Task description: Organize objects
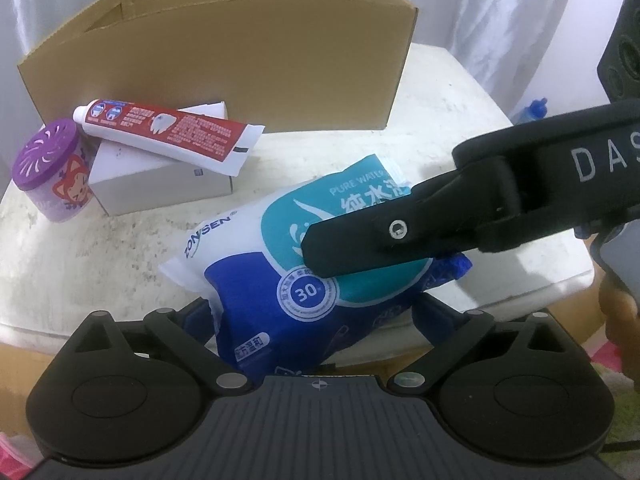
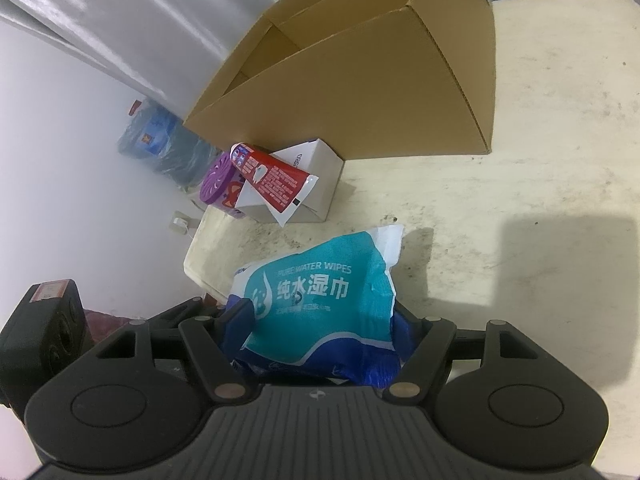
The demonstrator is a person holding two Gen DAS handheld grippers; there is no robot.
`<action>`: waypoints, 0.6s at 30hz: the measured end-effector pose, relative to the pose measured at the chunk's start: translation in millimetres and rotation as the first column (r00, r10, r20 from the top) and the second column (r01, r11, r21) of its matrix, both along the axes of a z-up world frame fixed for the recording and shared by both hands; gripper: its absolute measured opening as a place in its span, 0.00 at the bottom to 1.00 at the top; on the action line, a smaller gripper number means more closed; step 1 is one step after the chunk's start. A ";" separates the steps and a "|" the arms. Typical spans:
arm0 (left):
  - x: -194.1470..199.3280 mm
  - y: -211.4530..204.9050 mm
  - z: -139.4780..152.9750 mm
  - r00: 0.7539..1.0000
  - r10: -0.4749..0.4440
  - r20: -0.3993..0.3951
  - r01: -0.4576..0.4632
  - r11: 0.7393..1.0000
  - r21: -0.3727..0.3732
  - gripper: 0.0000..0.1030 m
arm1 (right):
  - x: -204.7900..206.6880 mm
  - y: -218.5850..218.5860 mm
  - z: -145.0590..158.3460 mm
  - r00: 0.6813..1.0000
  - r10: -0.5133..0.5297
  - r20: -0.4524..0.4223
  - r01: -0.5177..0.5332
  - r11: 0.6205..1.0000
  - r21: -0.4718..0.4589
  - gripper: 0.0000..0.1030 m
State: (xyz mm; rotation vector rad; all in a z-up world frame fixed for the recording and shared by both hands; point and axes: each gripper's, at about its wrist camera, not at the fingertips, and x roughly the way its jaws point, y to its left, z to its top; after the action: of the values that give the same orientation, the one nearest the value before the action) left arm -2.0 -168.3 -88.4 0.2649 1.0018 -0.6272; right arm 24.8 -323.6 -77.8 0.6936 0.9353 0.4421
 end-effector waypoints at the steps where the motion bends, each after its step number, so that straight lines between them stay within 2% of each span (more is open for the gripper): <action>1: 0.4 -0.1 0.0 1.000 0.001 0.000 -0.001 1.000 0.000 0.96 | -0.1 0.6 -0.2 1.000 0.000 0.001 0.000 1.000 0.001 0.72; 18: 6.4 5.8 5.0 0.999 0.026 -0.034 -0.027 0.999 -0.020 0.94 | -1.9 8.8 9.3 1.000 0.010 0.015 -0.010 0.999 -0.035 0.71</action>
State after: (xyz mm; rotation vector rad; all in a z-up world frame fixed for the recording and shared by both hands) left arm 4.4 -162.6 -83.4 0.2232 1.0293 -0.6190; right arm 22.9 -314.8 -68.6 0.6530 0.9309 0.4383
